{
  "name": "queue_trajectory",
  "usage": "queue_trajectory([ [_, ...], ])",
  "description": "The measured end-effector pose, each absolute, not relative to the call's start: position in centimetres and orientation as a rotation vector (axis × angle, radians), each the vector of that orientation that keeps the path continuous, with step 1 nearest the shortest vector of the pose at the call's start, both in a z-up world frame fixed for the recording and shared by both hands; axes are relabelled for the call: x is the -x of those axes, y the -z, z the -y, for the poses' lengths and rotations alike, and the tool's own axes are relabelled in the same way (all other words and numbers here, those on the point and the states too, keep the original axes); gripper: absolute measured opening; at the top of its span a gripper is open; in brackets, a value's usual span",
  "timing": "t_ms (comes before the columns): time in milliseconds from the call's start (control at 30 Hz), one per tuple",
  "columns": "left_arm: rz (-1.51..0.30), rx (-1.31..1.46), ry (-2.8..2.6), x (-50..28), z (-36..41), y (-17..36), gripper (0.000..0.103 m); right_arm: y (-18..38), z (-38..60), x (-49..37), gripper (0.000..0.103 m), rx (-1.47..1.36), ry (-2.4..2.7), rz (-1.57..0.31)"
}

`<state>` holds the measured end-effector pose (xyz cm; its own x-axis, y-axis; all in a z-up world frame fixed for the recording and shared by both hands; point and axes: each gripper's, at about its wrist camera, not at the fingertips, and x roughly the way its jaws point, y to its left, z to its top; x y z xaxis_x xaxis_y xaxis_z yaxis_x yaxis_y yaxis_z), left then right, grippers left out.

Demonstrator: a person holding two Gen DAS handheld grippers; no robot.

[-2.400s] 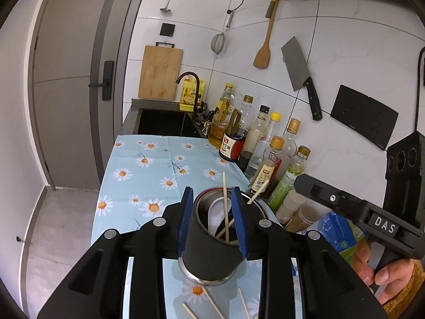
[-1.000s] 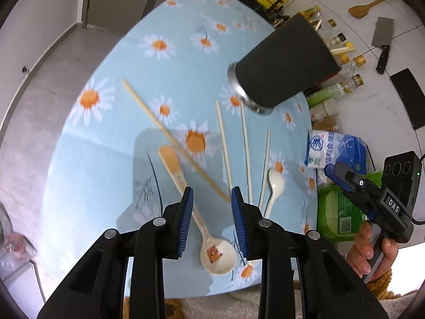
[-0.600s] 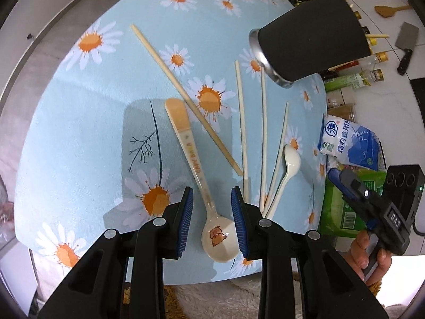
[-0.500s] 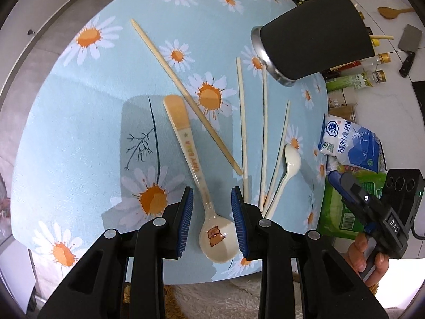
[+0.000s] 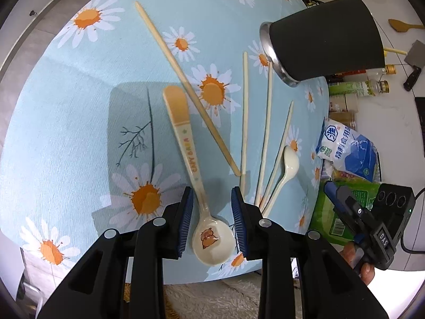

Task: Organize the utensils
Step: 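Grasp the wooden spoon handle with the left tool, then grasp the white ceramic spoon handle with the right tool while the left tool holds its spoon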

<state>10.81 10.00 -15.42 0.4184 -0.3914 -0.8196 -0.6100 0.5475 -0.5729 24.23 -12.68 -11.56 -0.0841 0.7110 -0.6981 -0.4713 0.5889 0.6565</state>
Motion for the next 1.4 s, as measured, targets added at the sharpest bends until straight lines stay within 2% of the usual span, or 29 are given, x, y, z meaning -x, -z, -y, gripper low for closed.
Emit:
queue_trajectory([
  [133,-1.183,1.022,-0.163,-11.1,-9.8,15.4,0.023,11.6,12.8,-24.2,0.036,-0.229,-0.995,-1.329],
  [167,-1.186,1.017,-0.165,-11.1,-9.8,15.5,0.019,11.7,12.8,-24.2,0.036,-0.229,-0.995,-1.330],
  [200,-1.188,1.010,-0.169,-11.1,-9.9,15.7,0.008,11.7,12.7,-24.2,0.036,-0.228,-0.994,-1.331],
  [367,-1.173,1.006,-0.148,-10.9,-9.9,15.9,0.008,11.7,12.1,-24.0,0.036,-0.216,-0.991,-1.339],
  [533,-1.161,0.992,-0.115,-11.1,-9.8,15.9,0.004,12.2,11.7,-24.4,0.036,-0.238,-0.993,-1.388],
  [967,-1.117,0.971,-0.080,-10.8,-10.7,15.6,0.003,15.3,10.0,-24.9,0.035,-0.220,-0.829,-1.636],
  [1100,-1.097,0.964,-0.073,-10.6,-11.4,15.4,0.003,16.4,9.0,-25.1,0.027,-0.187,-0.716,-1.696],
  [1400,-1.034,0.873,-0.060,-10.2,-13.2,14.1,0.003,16.2,4.8,-24.8,0.021,0.002,-0.547,-1.708],
])
